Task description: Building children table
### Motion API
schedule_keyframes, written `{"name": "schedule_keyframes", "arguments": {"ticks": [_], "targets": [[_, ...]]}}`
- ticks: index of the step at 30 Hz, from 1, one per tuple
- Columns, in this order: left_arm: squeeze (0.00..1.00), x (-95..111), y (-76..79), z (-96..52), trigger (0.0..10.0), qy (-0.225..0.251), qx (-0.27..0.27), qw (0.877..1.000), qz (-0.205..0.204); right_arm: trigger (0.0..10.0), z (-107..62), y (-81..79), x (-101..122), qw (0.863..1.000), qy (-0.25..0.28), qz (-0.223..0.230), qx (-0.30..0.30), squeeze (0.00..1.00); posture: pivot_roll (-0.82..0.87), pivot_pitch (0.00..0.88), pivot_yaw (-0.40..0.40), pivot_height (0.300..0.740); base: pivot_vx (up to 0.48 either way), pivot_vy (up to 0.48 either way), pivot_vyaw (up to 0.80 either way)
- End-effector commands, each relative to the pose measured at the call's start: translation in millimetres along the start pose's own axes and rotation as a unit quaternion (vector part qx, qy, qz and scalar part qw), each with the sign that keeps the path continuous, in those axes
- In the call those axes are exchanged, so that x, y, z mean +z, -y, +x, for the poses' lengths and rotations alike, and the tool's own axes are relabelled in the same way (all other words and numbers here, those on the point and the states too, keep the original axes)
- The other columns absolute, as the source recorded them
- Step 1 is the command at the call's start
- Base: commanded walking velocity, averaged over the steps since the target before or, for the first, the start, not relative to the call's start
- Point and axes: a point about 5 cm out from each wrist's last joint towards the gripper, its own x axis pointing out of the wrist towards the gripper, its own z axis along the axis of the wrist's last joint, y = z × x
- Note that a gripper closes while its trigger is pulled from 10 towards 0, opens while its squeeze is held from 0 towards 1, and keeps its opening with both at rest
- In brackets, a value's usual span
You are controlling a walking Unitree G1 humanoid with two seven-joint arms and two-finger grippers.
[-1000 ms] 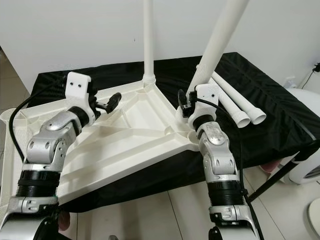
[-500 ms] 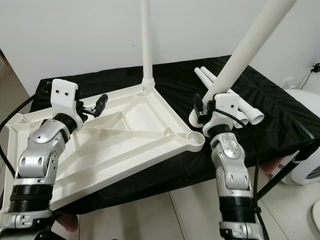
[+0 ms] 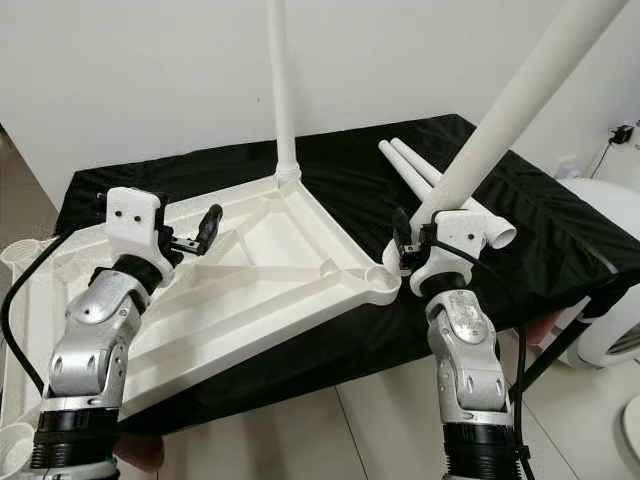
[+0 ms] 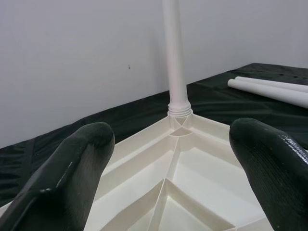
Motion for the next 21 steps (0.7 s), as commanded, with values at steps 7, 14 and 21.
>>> {"name": "schedule_keyframes", "arguments": {"ticks": [7,14,21], "targets": [[0.00,-6.2,-13.0,-12.7,10.0,-0.009,0.113,0.994,0.011,10.0,-7.7,-5.1,-8.7,0.999,-0.032,-0.001,-0.015,0.00,-0.09,0.026,0.078,0.740,0.000,0.000,0.00],[0.00,-9.9,-13.5,-17.7,10.0,-0.016,0.114,0.993,0.016,10.0,-15.0,-7.5,-15.6,0.998,-0.059,-0.001,-0.025,0.00,-0.09,0.028,0.077,0.740,0.000,0.000,0.00],[0.00,-6.8,-12.9,-18.2,10.0,-0.012,0.113,0.993,0.016,10.0,-16.9,-8.5,-16.7,0.997,-0.068,-0.001,-0.027,0.00,-0.09,0.023,0.069,0.740,0.000,0.000,0.00]]}}
